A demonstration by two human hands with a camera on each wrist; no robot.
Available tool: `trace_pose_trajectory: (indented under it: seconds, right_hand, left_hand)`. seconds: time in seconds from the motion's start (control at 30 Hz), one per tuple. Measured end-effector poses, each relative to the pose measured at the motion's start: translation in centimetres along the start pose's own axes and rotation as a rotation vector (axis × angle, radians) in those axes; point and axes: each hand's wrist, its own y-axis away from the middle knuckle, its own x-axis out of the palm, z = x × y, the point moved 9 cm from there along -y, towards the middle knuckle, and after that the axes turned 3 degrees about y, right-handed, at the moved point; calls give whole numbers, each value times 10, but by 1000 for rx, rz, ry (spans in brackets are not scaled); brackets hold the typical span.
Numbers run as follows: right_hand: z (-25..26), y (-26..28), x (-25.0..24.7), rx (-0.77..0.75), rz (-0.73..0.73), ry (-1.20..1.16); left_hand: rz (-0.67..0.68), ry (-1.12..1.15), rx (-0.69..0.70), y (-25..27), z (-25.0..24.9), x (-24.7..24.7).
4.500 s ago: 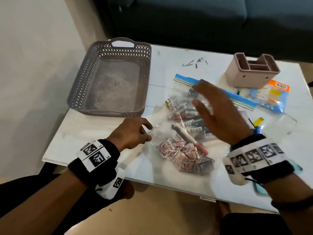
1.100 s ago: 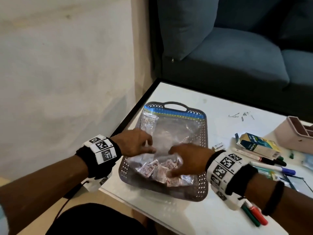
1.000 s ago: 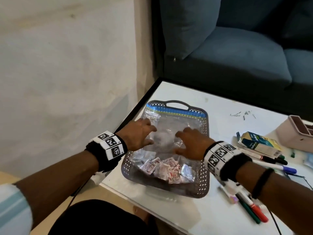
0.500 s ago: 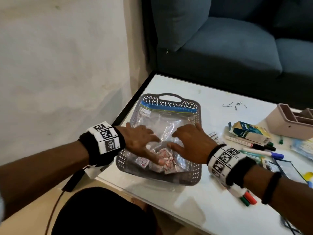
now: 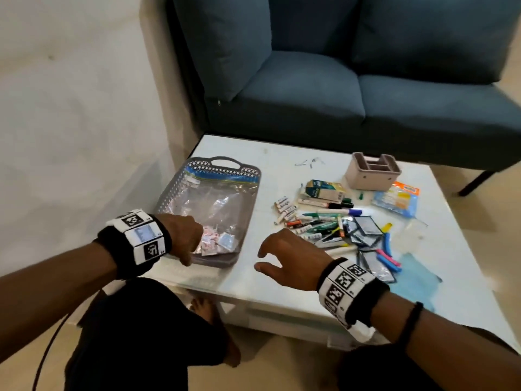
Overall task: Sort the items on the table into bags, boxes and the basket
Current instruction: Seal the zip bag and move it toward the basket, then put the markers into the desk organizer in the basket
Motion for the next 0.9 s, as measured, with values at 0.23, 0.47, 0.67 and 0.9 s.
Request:
trace_pose_trajectory:
  seconds: [0.23, 0.47, 0.67, 0.9]
  right_hand:
    - [-69, 59, -48, 245, -224, -161]
    - [-164, 110, -30, 460, -323, -270]
    - [-243, 112, -25, 618, -426, -345]
    - [-294, 71, -52, 688, -583, -254]
  left_hand:
    - [-348, 348, 271, 4, -124, -100]
    - [-440, 510, 336, -53, -203, -121]
    - [-411, 494, 277, -113, -198, -113]
    - [-501, 485, 313, -119, -207, -146]
